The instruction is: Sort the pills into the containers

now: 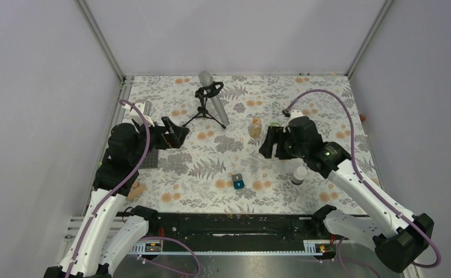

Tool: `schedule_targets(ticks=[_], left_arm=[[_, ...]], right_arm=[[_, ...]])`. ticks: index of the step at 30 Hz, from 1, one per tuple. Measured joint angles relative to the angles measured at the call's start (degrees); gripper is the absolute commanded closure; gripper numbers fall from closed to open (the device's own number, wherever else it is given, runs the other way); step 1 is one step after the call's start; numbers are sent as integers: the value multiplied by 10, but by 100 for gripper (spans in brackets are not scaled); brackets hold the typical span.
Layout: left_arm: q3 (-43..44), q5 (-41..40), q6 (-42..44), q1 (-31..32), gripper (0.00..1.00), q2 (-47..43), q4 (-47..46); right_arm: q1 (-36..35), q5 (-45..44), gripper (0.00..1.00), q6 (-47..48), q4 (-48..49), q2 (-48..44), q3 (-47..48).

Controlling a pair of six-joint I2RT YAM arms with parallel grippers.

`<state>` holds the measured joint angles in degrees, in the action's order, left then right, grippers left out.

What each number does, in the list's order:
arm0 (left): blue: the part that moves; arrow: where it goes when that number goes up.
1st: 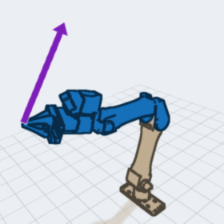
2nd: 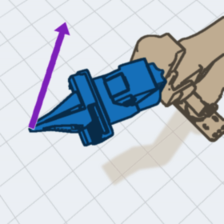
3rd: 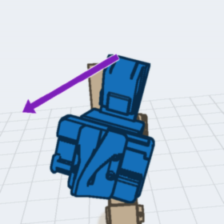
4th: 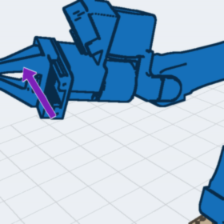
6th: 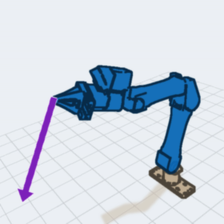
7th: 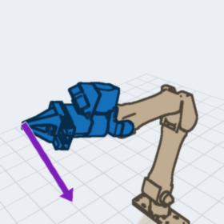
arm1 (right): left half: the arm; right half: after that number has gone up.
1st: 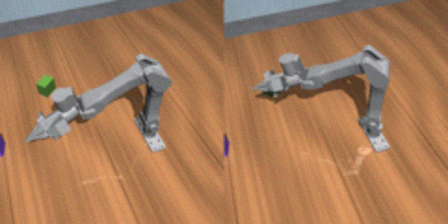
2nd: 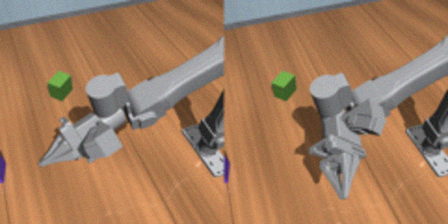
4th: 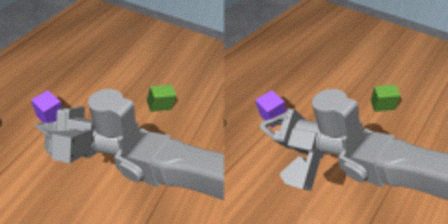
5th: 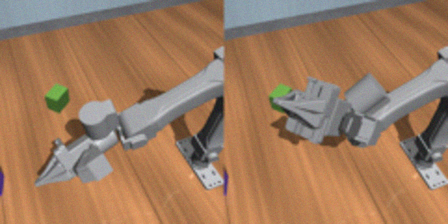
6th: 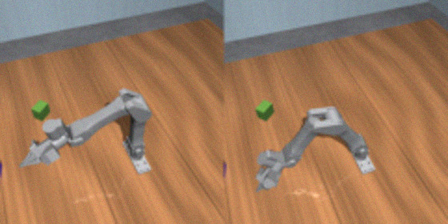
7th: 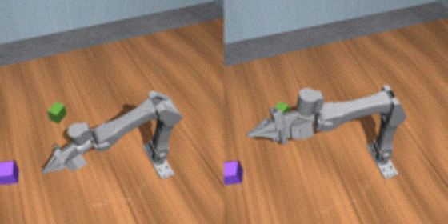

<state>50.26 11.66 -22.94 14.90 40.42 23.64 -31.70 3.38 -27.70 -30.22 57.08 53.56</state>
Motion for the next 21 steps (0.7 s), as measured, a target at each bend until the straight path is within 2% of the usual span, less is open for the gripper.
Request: schedule_targets(ticks=[9, 10, 13, 15, 18, 21], left_arm=[[-35, 53, -15, 0, 1, 1, -7], [-37, 58, -17, 0, 1, 2, -7], [-47, 68, -24, 0, 1, 7, -8], [-57, 73, -28, 0, 1, 7, -8], [-69, 76, -33, 0, 1, 7, -9], [-79, 76, -37, 0, 1, 6, -10]], right_arm=[[-162, -127, 31, -46, 13, 123, 0], [-179, -137, 30, -52, 13, 142, 0], [-234, -172, 17, -71, 10, 204, 9], [-268, -190, 14, -80, 9, 238, 20], [-308, -211, 13, -89, 9, 281, 44], [-333, -225, 16, -96, 10, 320, 68]])
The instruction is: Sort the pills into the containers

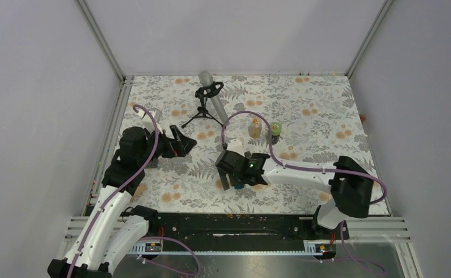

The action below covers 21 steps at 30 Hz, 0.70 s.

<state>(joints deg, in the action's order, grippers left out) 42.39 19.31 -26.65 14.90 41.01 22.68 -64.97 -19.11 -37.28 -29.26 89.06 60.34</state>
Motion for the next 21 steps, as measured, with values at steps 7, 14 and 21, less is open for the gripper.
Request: schedule_targets(ticks=[7, 14, 21], left_arm=[[-8, 0, -4, 0, 1, -6, 1], [-16, 0, -6, 0, 1, -12, 2], [-21, -1, -11, 0, 2, -12, 3]], right_arm=[[-14, -21, 20, -28, -18, 69, 35], [-14, -23, 25, -48, -29, 84, 35], [-15, -14, 35, -68, -26, 105, 33]])
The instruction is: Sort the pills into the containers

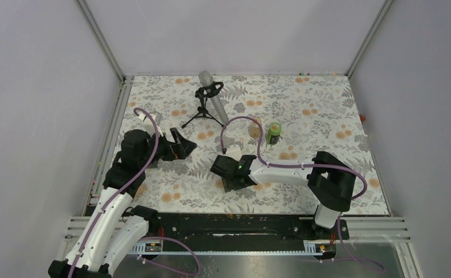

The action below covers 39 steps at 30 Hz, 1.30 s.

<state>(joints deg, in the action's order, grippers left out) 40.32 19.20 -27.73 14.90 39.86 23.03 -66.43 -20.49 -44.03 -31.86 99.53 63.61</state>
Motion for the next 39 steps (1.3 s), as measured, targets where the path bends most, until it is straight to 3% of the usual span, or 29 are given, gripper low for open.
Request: schedule_targets(ticks=[9, 26, 35, 39], left_arm=[[-15, -1, -13, 0, 2, 4, 0], [-16, -1, -22, 0, 2, 4, 0], [-18, -2, -24, 0, 2, 4, 0], [-25, -2, -24, 0, 2, 4, 1]], right_arm=[[0, -11, 27, -27, -4, 21, -3], [0, -28, 30, -98, 13, 21, -12], [0, -45, 47, -159, -7, 33, -12], [0, -51, 61, -169, -11, 33, -12]])
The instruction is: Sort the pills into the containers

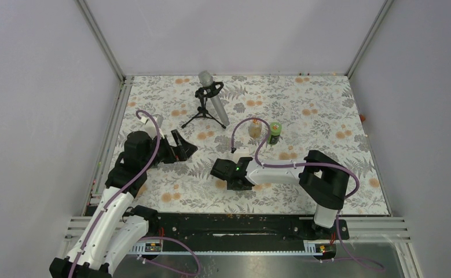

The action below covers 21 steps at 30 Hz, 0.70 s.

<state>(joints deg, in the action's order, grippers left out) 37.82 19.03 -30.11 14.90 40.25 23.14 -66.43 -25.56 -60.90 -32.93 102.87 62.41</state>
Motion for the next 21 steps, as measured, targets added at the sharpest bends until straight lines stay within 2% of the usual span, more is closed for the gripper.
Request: schedule_targets(ticks=[3, 9, 14, 21], left_arm=[[0, 1, -2, 0, 2, 0, 3], [-12, 14, -22, 0, 3, 3, -4], [-48, 47, -56, 0, 6, 9, -12], [-67, 99, -110, 0, 9, 31, -58]], right_arm=[[0, 0, 70, 0, 0, 0, 0], [0, 7, 79, 40, 26, -14, -16], [5, 50, 84, 134, 91, -60, -50], [30, 153, 86, 273, 186, -112, -68]])
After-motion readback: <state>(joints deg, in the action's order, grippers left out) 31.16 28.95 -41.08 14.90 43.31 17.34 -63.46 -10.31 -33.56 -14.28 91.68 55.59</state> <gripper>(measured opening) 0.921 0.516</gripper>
